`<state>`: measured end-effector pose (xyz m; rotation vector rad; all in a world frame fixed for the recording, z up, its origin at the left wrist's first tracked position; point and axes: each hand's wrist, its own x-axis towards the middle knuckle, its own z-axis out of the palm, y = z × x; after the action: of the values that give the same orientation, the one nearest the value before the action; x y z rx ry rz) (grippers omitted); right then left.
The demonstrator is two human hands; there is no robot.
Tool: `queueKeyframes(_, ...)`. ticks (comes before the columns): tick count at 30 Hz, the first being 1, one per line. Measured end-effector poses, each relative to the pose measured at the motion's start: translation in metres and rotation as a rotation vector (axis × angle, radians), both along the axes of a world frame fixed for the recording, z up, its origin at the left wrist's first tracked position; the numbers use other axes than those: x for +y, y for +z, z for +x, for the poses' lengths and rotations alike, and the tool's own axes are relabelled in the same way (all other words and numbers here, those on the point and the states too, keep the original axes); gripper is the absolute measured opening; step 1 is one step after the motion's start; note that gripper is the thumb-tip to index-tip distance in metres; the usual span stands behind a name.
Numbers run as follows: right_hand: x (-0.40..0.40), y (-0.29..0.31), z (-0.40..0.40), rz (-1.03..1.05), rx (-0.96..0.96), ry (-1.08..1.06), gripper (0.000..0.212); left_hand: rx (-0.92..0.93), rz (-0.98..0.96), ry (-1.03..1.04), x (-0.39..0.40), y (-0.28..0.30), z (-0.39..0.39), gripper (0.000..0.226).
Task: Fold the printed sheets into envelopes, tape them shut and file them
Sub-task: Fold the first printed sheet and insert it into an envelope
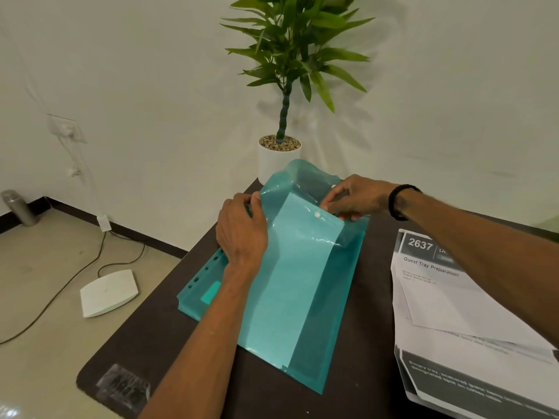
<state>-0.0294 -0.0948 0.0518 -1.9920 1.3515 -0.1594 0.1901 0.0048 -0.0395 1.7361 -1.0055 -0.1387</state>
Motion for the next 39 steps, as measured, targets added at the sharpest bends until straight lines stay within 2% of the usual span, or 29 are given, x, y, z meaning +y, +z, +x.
queueKeyframes(4,-0.004,0.014,-0.001,0.190,0.001,0.017,0.032,-0.005,-0.024,0.007,0.000,0.001,-0.001,0.037)
queueKeyframes(8,-0.008,0.016,0.005,0.155,-0.035,0.003,0.018,0.002,-0.067,-0.004,0.002,0.003,-0.001,0.036)
queueKeyframes(12,-0.008,0.012,0.010,0.214,-0.113,-0.017,0.025,-0.010,-0.103,-0.008,0.003,0.004,-0.002,0.037)
queueKeyframes(15,-0.008,0.012,0.008,0.187,-0.086,-0.002,0.022,-0.001,-0.107,-0.017,0.003,0.004,-0.002,0.038)
queueKeyframes(18,-0.006,0.010,0.009,0.098,-0.016,0.005,0.015,-0.013,-0.094,-0.048,0.003,0.003,-0.003,0.035)
queueKeyframes(21,0.000,0.006,0.013,-0.038,-0.037,0.005,0.012,-0.053,-0.033,-0.088,0.002,-0.001,0.002,0.035)
queueKeyframes(26,0.011,-0.010,0.013,-0.471,-0.018,-0.105,0.005,-0.144,0.090,-0.164,0.006,-0.003,0.016,0.031)
queueKeyframes(29,0.018,-0.021,0.002,-0.688,0.091,-0.201,0.005,-0.160,0.172,-0.173,0.009,0.001,0.019,0.030)
queueKeyframes(35,0.030,-0.044,-0.005,-0.809,0.241,-0.225,0.014,-0.297,0.359,-0.115,0.012,0.006,0.016,0.026)
queueKeyframes(37,0.033,-0.051,-0.002,-0.849,0.255,-0.211,0.017,-0.420,0.315,-0.142,0.010,0.003,0.005,0.032)
queueKeyframes(39,0.035,-0.055,0.001,-0.870,0.218,-0.205,0.019,-0.497,0.207,-0.273,0.007,-0.001,-0.010,0.036)
